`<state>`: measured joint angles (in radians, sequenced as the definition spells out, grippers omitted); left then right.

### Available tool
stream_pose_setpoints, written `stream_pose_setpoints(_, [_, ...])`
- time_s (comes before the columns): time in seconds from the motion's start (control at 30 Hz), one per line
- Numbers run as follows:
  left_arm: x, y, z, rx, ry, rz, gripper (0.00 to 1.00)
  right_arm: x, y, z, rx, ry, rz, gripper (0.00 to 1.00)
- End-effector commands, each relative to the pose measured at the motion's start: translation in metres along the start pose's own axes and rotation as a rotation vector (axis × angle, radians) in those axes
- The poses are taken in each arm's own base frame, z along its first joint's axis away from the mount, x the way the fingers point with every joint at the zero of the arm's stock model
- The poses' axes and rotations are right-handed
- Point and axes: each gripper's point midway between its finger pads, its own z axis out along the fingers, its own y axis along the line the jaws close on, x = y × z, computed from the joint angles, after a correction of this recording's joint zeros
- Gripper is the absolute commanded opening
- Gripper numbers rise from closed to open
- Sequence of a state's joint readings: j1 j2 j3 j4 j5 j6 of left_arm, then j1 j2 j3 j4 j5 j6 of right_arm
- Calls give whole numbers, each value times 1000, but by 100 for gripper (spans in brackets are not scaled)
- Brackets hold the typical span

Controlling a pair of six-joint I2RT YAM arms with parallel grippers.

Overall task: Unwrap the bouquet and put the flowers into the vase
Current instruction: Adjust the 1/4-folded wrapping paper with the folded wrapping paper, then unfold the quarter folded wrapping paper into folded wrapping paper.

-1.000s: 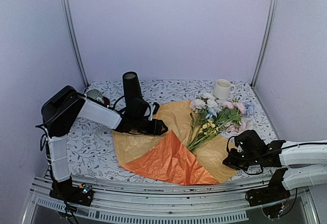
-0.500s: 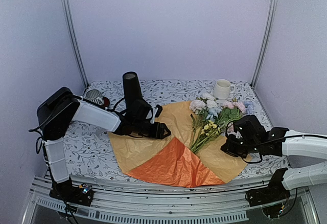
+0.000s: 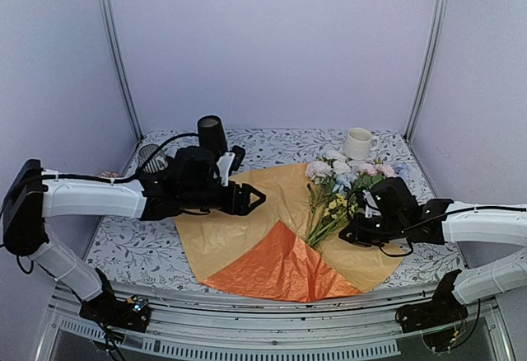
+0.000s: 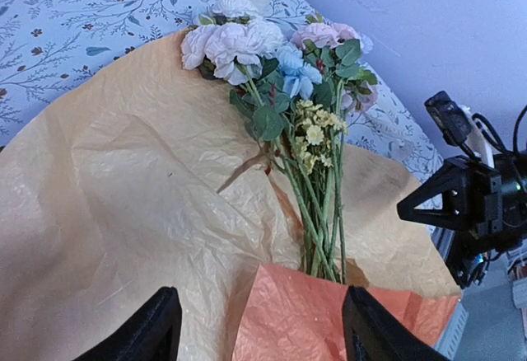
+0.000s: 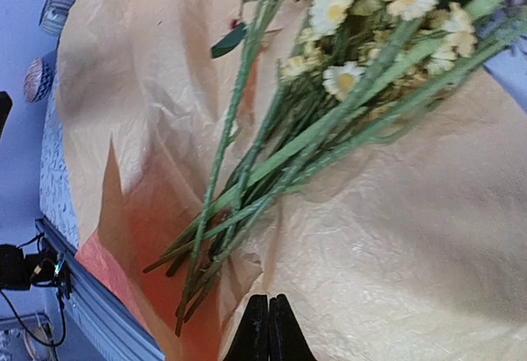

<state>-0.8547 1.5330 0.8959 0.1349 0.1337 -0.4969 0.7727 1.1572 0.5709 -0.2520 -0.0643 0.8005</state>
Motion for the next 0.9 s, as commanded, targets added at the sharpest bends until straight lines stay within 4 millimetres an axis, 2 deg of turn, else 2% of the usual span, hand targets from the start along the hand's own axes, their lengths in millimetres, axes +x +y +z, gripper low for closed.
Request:
stream_pose_setpoints(0.0, [16, 3, -24, -29, 15, 32, 69, 8, 34, 10, -193, 49, -108, 3])
stream_pose_setpoints(0.23, [17, 0, -59, -15, -45, 61, 71, 23, 31, 35, -184, 118, -117, 3])
stream_pose_setpoints(0.47, [15, -4, -75, 7, -84, 78, 72, 44, 43, 61, -189, 195, -143, 3])
stream_pose_setpoints(0.63, [13, -2, -82, -10, -91, 84, 72, 59, 77, 70, -237, 234, -237, 3])
stream_pose_setpoints(0.87, [12, 0, -89, -28, -98, 82, 72, 85, 142, 50, -410, 238, -415, 3])
